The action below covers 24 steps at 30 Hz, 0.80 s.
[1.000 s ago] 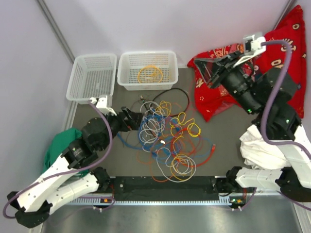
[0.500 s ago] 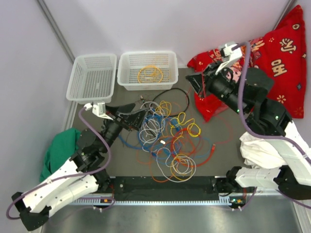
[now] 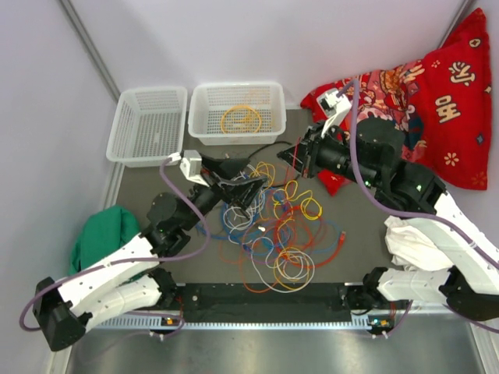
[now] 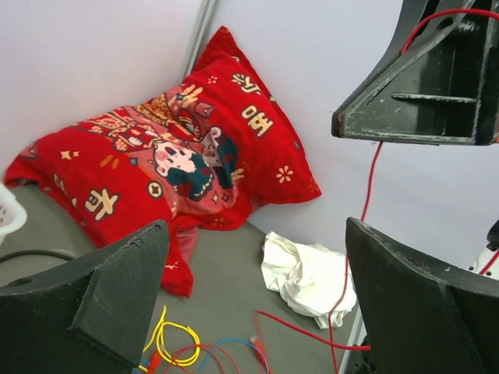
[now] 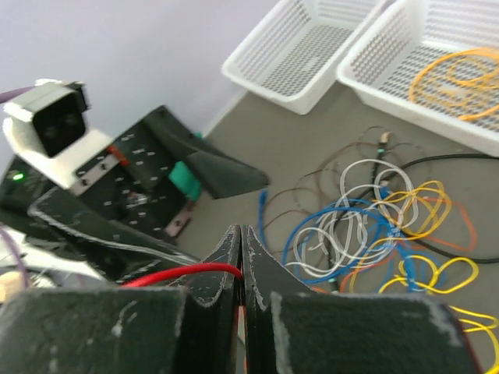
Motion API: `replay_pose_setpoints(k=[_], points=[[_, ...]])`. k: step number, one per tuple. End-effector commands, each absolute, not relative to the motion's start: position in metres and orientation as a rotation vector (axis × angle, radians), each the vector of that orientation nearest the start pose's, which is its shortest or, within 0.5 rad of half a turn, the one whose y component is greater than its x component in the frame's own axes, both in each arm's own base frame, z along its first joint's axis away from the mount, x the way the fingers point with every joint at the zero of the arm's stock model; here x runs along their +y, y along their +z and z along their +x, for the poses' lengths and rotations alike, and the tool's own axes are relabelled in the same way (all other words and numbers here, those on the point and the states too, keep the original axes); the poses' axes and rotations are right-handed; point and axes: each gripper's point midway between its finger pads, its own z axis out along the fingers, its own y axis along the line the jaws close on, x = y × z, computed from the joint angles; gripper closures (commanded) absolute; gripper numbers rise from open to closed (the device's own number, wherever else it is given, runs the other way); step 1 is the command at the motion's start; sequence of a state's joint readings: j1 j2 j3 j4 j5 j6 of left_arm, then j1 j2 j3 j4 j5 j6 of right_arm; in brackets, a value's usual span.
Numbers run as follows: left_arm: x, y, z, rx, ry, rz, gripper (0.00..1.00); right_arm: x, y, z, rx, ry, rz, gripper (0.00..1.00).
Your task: Untangle the cables
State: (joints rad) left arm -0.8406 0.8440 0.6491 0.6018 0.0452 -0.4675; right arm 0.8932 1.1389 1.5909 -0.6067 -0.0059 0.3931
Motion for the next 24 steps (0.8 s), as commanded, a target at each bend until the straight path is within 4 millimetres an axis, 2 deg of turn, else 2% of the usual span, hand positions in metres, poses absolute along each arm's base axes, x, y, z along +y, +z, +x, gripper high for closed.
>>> replay_pose_setpoints(k=[1,6,7,9,12,18,22,23,24], points=[[-0.278,0.425,0.191,1.043,-1.241,0.34,0.01,0.293,0.457,0.181,1.709,1.1,-0.5,1.0],[-0.291,0.431,0.193,1.019,-1.282,0.363,0.01,0.298,0.45,0.178,1.726,1.129,-0.512,1.0],[-0.296,0.427,0.196,1.035,-1.284,0.369,0.02,0.301,0.447,0.176,1.729,1.14,-0.522,1.0],[-0.3,0.433,0.192,1.012,-1.32,0.386,0.03,0.303,0.446,0.175,1.732,1.153,-0.525,1.0],[-0.306,0.431,0.19,1.016,-1.353,0.397,0.05,0.302,0.442,0.176,1.736,1.15,-0.521,1.0],[-0.3,0.437,0.183,0.992,-1.385,0.381,0.06,0.299,0.438,0.177,1.744,1.128,-0.519,1.0],[-0.292,0.43,0.188,1.059,-1.337,0.347,0.06,0.29,0.44,0.181,1.728,1.082,-0.495,1.0],[-0.292,0.417,0.191,1.113,-1.315,0.343,0.05,0.287,0.443,0.18,1.719,1.077,-0.487,1.0],[-0.289,0.414,0.193,1.126,-1.294,0.337,0.05,0.285,0.442,0.181,1.724,1.062,-0.486,1.0]])
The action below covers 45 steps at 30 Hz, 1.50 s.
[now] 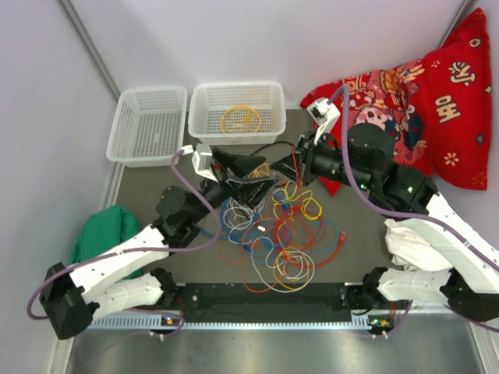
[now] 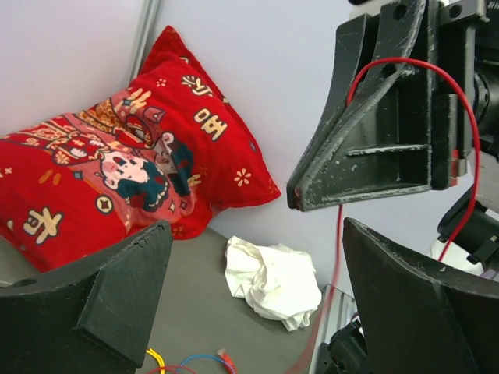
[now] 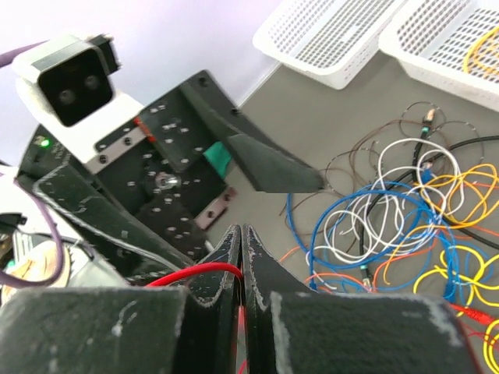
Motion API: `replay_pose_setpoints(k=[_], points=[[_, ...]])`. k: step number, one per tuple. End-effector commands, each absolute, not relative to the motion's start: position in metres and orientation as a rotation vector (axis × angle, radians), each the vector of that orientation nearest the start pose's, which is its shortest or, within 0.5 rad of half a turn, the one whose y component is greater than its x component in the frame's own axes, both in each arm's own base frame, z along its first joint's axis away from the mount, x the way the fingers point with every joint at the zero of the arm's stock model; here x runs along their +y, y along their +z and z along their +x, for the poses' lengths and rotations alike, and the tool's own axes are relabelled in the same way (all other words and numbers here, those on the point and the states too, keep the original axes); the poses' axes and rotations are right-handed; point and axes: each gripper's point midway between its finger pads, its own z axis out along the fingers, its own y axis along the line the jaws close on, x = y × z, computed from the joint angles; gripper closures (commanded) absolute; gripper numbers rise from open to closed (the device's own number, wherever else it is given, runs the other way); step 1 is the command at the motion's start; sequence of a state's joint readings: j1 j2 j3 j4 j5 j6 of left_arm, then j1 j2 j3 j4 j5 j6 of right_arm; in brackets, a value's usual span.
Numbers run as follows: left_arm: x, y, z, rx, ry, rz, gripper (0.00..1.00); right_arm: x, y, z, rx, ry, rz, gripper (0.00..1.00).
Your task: Untangle the cables
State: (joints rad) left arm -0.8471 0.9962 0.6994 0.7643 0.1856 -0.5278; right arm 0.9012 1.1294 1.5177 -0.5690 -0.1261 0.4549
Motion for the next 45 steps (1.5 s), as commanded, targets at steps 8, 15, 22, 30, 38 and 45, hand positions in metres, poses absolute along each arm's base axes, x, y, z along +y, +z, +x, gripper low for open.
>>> replay_pose_setpoints(k=[8,15,22,30,38,45], points=[[-0.282,0.405,0.184,1.136,-1.325,0.322,0.03,0.288,0.436,0.184,1.732,1.046,-0.496,1.0],[-0.313,0.399,0.181,1.154,-1.435,0.41,0.03,0.3,0.438,0.181,1.724,1.104,-0.523,1.0],[-0.331,0.408,0.18,1.111,-1.507,0.445,0.12,0.307,0.432,0.179,1.746,1.133,-0.544,1.0],[-0.331,0.419,0.174,1.085,-1.538,0.456,0.18,0.305,0.418,0.183,1.778,1.105,-0.519,1.0],[-0.316,0.412,0.162,1.091,-1.53,0.453,0.01,0.301,0.423,0.186,1.769,1.077,-0.507,1.0],[-0.318,0.407,0.163,1.079,-1.561,0.438,0.02,0.306,0.422,0.184,1.772,1.109,-0.518,1.0]])
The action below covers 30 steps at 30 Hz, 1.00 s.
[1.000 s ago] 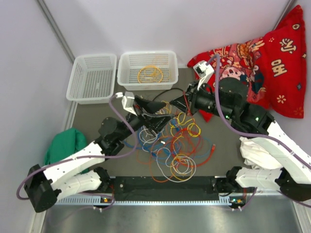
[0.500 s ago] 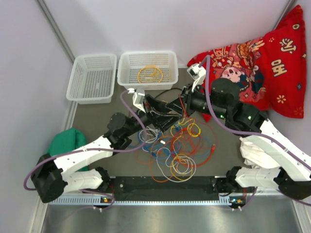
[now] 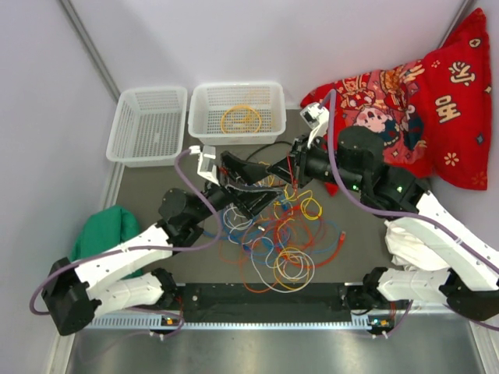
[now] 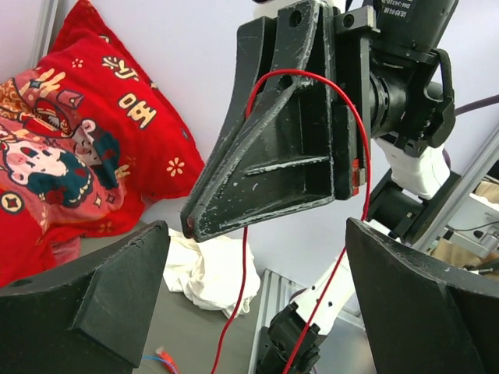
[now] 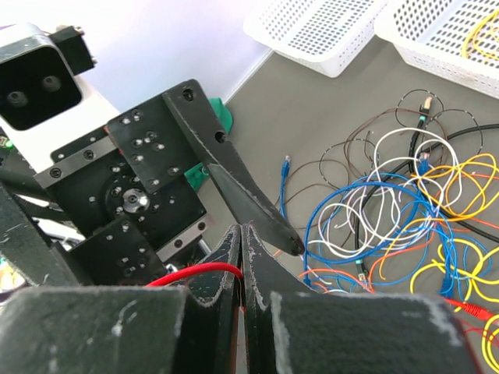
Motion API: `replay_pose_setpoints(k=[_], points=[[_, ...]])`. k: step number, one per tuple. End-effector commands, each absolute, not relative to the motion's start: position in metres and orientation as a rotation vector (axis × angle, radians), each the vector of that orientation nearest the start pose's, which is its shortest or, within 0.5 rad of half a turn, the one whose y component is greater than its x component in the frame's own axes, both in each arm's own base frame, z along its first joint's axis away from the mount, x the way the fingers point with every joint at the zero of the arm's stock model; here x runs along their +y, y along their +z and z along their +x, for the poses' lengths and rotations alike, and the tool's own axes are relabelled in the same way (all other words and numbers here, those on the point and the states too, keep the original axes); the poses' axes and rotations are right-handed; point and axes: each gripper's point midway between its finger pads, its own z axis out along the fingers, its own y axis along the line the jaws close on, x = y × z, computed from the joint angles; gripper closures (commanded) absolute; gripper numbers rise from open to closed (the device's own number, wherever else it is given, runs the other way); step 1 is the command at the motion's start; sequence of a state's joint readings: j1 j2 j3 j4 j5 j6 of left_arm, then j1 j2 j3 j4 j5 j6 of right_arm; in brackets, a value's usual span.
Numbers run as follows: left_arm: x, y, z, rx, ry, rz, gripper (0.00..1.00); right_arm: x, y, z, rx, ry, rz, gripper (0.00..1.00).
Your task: Untangle the cables
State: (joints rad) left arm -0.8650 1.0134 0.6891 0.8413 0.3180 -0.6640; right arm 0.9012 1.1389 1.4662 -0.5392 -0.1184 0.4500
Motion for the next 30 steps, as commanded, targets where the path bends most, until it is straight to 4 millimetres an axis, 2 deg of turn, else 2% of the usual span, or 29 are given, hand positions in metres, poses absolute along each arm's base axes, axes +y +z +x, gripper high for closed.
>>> replay_pose_setpoints(k=[1,8,11,12,15,16,17,18,19,20,21,22,23,24,25,26,28,30], points=[[-0.321,0.408,0.163,1.075,-1.567,0.446,0.03,0.307,0.423,0.183,1.773,1.117,-0.517,1.0],[-0.336,0.402,0.168,1.084,-1.594,0.473,0.14,0.311,0.428,0.178,1.763,1.165,-0.525,1.0],[-0.338,0.405,0.171,1.066,-1.592,0.468,0.28,0.312,0.426,0.176,1.768,1.177,-0.532,1.0],[-0.337,0.41,0.17,1.05,-1.596,0.472,0.42,0.312,0.425,0.175,1.769,1.179,-0.534,1.0],[-0.338,0.414,0.173,1.044,-1.581,0.465,0.68,0.311,0.421,0.175,1.776,1.171,-0.536,1.0],[-0.337,0.415,0.174,1.039,-1.569,0.467,0.86,0.308,0.419,0.175,1.781,1.161,-0.533,0.96],[-0.334,0.418,0.173,1.036,-1.558,0.465,1.0,0.304,0.415,0.18,1.796,1.123,-0.506,0.79],[-0.332,0.421,0.177,1.049,-1.539,0.437,1.0,0.299,0.411,0.184,1.807,1.085,-0.49,0.37],[-0.332,0.413,0.181,1.095,-1.505,0.439,1.0,0.292,0.41,0.188,1.815,1.042,-0.459,0.22],[-0.326,0.418,0.18,1.094,-1.488,0.431,1.0,0.28,0.397,0.197,1.861,0.949,-0.406,0.12],[-0.321,0.424,0.185,1.102,-1.458,0.396,1.0,0.273,0.394,0.201,1.867,0.895,-0.398,0.01],[-0.318,0.415,0.191,1.191,-1.415,0.372,1.0,0.263,0.389,0.204,1.88,0.847,-0.375,0.01],[-0.314,0.424,0.196,1.209,-1.387,0.339,1.0,0.251,0.378,0.212,1.911,0.751,-0.336,0.01],[-0.306,0.422,0.208,1.253,-1.328,0.284,1.0,0.243,0.373,0.214,1.924,0.705,-0.314,0.01],[-0.302,0.413,0.214,1.323,-1.265,0.277,1.0,0.231,0.368,0.22,1.93,0.634,-0.268,0.01],[-0.296,0.425,0.218,1.327,-1.233,0.257,1.0,0.222,0.363,0.222,1.943,0.591,-0.244,0.01],[-0.28,0.429,0.239,1.36,-1.122,0.195,1.0,0.205,0.355,0.231,1.947,0.493,-0.158,0.01],[-0.263,0.435,0.257,1.404,-1.033,0.137,1.0,0.195,0.356,0.232,1.938,0.47,-0.102,0.01]])
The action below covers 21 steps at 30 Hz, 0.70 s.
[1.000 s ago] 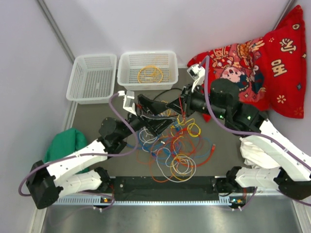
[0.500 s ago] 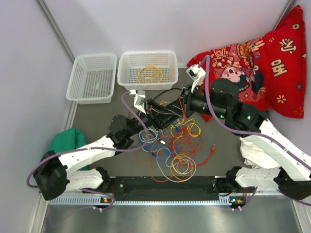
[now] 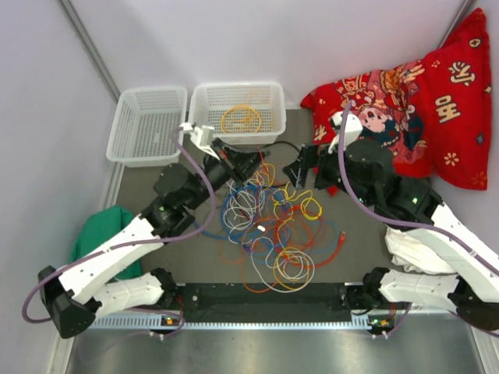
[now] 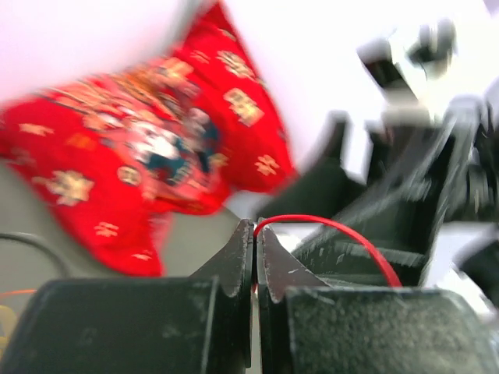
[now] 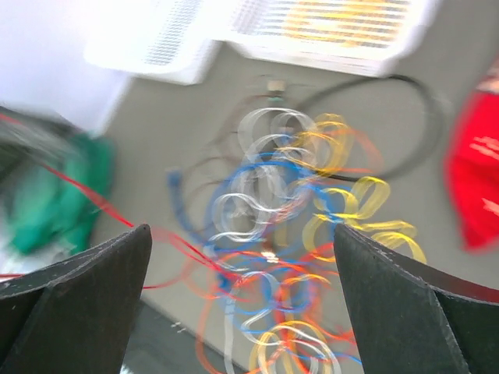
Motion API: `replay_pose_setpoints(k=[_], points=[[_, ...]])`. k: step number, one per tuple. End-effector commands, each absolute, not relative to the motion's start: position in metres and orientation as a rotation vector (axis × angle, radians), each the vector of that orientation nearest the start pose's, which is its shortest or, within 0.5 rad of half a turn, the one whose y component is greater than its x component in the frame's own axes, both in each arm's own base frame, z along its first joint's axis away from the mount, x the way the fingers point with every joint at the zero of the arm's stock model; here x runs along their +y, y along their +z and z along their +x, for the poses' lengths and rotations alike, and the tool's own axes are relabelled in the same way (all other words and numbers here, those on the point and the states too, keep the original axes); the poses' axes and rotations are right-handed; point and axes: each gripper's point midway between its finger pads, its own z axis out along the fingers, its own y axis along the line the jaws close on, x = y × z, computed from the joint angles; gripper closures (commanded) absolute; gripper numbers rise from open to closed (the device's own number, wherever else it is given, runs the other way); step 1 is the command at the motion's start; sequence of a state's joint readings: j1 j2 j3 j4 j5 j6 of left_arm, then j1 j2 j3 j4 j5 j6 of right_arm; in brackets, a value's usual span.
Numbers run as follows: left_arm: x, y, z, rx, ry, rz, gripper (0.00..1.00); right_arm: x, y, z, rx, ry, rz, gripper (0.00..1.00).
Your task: Untangle the cables
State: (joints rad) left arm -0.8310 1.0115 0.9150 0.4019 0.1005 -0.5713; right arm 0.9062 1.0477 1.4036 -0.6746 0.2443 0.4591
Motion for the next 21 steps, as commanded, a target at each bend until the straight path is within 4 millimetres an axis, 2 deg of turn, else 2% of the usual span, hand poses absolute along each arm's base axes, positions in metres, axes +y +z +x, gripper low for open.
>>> replay_pose_setpoints(k=[1,2,3,5,6,7,8,9,10,11,12,13,14,15,16,17,18,19,20,21], points=[[-0.257,0.432,0.269,1.435,-0.987,0.099,1.0,0.189,0.354,0.233,1.933,0.444,-0.071,0.01],[-0.249,0.436,0.276,1.462,-0.957,0.071,1.0,0.184,0.357,0.232,1.92,0.449,-0.051,0.01],[-0.233,0.435,0.292,1.483,-0.919,0.003,1.0,0.184,0.359,0.232,1.909,0.455,-0.044,0.01],[-0.217,0.43,0.314,1.548,-0.874,-0.07,1.0,0.185,0.356,0.23,1.905,0.469,-0.056,0.01],[-0.195,0.429,0.333,1.561,-0.835,-0.154,1.0,0.184,0.36,0.229,1.887,0.49,-0.05,0.01],[-0.188,0.422,0.348,1.592,-0.805,-0.19,1.0,0.188,0.354,0.227,1.895,0.504,-0.068,0.01],[-0.177,0.436,0.357,1.576,-0.779,-0.226,1.0,0.19,0.354,0.226,1.892,0.521,-0.072,0.01],[-0.159,0.429,0.369,1.609,-0.718,-0.277,1.0,0.19,0.353,0.225,1.889,0.532,-0.076,0.01],[-0.156,0.418,0.385,1.652,-0.681,-0.301,1.0,0.192,0.346,0.225,1.896,0.534,-0.08,0.01],[-0.148,0.435,0.392,1.625,-0.664,-0.32,1.0,0.194,0.343,0.225,1.9,0.539,-0.086,0.01],[-0.131,0.425,0.402,1.668,-0.604,-0.39,1.0,0.194,0.339,0.224,1.905,0.538,-0.091,0.01],[-0.128,0.415,0.421,1.703,-0.577,-0.426,1.0,0.197,0.335,0.224,1.911,0.544,-0.1,0.01],[-0.122,0.436,0.429,1.662,-0.583,-0.438,1.0,0.197,0.334,0.225,1.914,0.54,-0.11,0.01],[-0.11,0.439,0.439,1.653,-0.563,-0.463,1.0,0.199,0.333,0.225,1.918,0.539,-0.119,0.01],[-0.105,0.43,0.456,1.67,-0.539,-0.484,1.0,0.2,0.331,0.226,1.922,0.532,-0.125,0.01],[-0.09,0.445,0.464,1.627,-0.521,-0.508,1.0,0.201,0.331,0.227,1.923,0.529,-0.126,0.01],[-0.081,0.448,0.472,1.613,-0.502,-0.528,1.0,0.202,0.329,0.228,1.925,0.526,-0.131,0.01],[-0.072,0.437,0.49,1.626,-0.477,-0.56,1.0,0.203,0.328,0.228,1.928,0.525,-0.136,0.01],[-0.052,0.45,0.496,1.587,-0.462,-0.591,1.0,0.204,0.327,0.229,1.925,0.525,-0.141,0.01],[-0.042,0.451,0.503,1.578,-0.461,-0.615,1.0,0.205,0.326,0.229,1.926,0.521,-0.146,0.01]])
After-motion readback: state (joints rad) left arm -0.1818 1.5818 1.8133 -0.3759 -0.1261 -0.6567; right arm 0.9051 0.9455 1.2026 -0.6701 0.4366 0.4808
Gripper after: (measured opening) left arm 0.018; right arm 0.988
